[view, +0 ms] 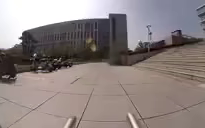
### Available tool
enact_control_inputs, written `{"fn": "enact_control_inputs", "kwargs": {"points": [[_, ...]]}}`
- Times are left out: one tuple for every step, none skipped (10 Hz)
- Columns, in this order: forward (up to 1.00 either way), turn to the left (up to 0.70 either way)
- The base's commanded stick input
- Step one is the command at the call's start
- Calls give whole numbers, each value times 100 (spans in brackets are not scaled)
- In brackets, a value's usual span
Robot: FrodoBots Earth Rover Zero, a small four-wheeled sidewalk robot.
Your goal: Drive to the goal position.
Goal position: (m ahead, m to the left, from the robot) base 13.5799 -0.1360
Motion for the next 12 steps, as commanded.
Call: {"fn": "enact_control_inputs", "kwargs": {"points": [[100,0],[100,0],[100,0],[100,0],[100,0],[100,0],[100,0],[100,0],[100,0],[100,0],[100,0],[100,0]]}}
